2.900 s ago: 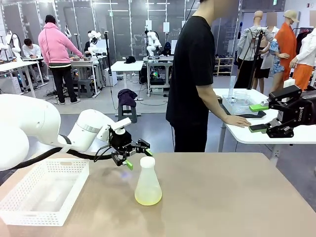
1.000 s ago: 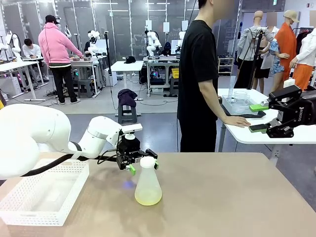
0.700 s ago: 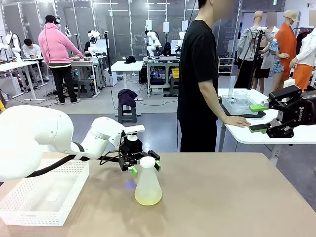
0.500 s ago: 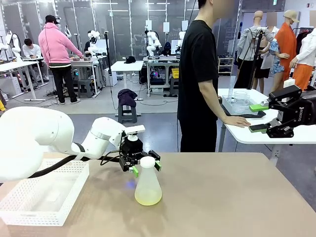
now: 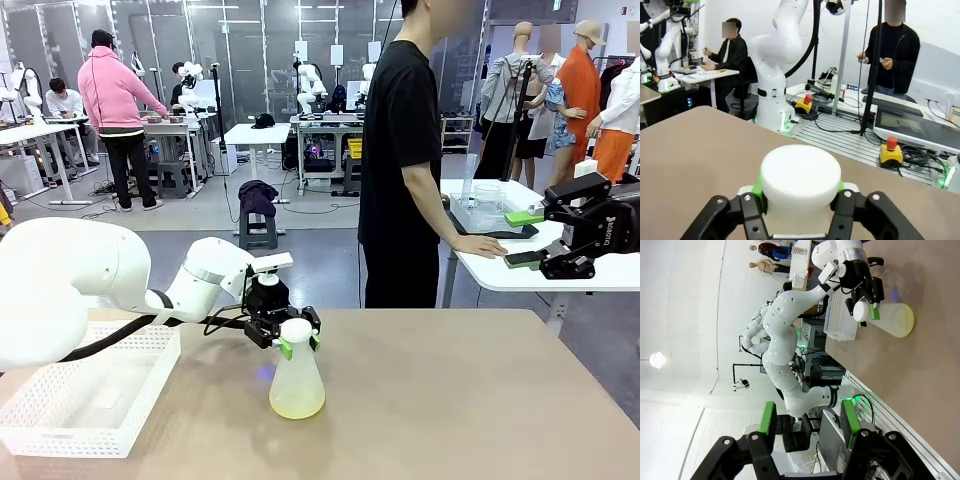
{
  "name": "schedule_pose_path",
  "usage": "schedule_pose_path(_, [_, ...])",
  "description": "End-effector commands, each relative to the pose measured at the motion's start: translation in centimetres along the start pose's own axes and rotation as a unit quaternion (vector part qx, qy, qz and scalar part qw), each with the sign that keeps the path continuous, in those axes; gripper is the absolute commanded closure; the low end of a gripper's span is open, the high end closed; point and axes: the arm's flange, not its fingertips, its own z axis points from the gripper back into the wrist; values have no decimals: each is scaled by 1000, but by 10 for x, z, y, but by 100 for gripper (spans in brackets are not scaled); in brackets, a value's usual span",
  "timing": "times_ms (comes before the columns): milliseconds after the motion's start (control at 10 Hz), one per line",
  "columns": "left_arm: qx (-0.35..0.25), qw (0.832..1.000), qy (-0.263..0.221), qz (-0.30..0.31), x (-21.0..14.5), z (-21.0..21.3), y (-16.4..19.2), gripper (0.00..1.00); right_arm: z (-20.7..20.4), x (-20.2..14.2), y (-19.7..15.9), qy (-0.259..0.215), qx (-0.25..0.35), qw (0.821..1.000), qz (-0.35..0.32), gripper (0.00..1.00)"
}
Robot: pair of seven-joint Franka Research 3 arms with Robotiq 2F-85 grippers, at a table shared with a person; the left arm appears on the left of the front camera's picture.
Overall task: Prepare the solutions needed for the experiment.
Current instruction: When the human places the Big flask in the center of the table, pick up the Big flask and place it in the left Organizing basket.
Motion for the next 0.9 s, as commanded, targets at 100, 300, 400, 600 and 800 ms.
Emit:
schedule_pose_path(100, [-11, 1000, -12, -7, -6, 5, 4, 80, 0, 0, 1, -1, 3, 1000, 6, 35])
schedule_pose_path(300, [-10, 1000, -12, -6, -5, 6, 3, 100, 0, 0, 1, -1, 3, 1000, 6, 35])
schedule_pose_path(400, [-12, 1000, -12, -5, -5, 6, 2, 100, 0, 0, 1, -1, 3, 1000, 6, 35])
schedule_pose_path(600, [-20, 1000, -3, -7, -2, 6, 0, 98, 0, 0, 1, -1, 3, 1000, 6, 35])
schedule_pose_path(800, [-11, 1000, 14, -19, 4, 8, -3, 100, 0, 0, 1, -1, 3, 1000, 6, 35])
